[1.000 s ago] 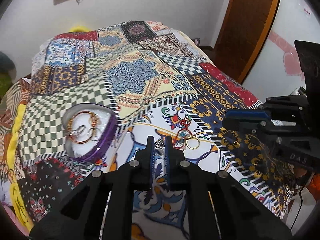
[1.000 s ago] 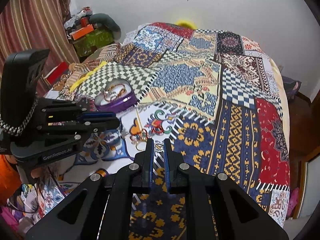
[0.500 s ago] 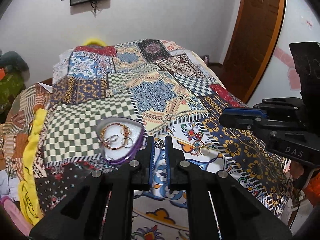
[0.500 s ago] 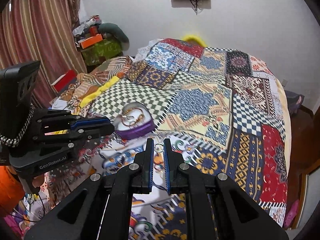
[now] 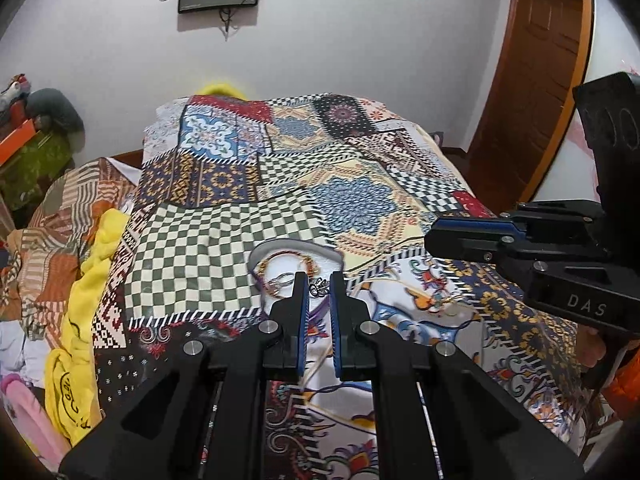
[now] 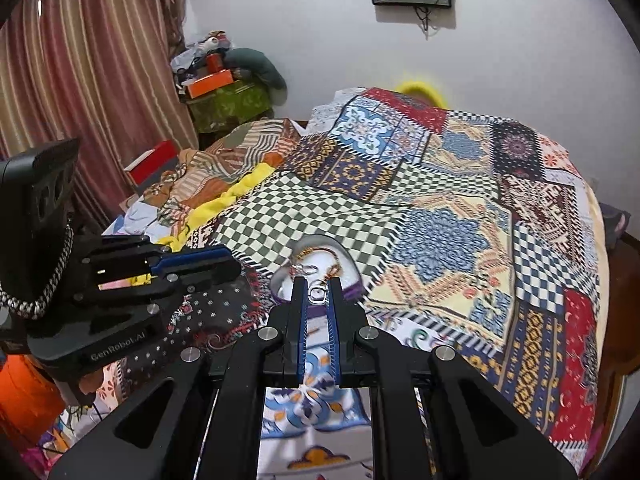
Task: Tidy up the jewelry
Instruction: 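Carry rings over the heart box with both tools and open them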
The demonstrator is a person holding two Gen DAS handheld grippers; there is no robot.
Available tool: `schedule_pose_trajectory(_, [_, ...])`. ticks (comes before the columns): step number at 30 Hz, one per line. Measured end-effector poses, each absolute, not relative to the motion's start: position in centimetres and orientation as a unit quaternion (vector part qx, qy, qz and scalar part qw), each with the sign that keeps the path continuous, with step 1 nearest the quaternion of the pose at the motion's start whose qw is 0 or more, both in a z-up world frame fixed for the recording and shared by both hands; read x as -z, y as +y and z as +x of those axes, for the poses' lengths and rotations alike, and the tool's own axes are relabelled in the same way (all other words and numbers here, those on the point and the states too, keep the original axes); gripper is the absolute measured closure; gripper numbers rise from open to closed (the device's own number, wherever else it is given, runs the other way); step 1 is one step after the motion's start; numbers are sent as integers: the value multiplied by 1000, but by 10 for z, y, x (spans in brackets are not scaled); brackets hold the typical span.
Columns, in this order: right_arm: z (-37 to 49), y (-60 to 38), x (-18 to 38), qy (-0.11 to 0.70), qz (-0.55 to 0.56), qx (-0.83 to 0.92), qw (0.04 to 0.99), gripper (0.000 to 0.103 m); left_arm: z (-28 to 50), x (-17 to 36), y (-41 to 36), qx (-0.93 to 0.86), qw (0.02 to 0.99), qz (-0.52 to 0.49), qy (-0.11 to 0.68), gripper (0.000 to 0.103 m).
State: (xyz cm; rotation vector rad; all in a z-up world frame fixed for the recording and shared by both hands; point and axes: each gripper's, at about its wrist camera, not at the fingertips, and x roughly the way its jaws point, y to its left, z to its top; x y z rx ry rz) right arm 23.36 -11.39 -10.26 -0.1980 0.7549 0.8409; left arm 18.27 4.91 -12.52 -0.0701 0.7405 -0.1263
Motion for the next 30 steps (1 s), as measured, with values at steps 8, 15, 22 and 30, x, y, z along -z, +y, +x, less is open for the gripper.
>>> schedule_pose_trajectory(8, [248,-88,118,372,-103,-402,830,95,193,144,69,49,926,-51,372,95])
schedule_pose_trajectory(15, [270,-74,133,402,-101,-400,818,95,210,158,78,51,922,-67,377,95])
schedule_pose_trajectory(22, [290,-58,147,430,-117,-396,803,95,230,173,79,52,917,-70,389,95])
schedule_pose_trajectory(30, [304,-40,157,450,-128,-396,790,95,244,195,79,56,905,-68,416,95])
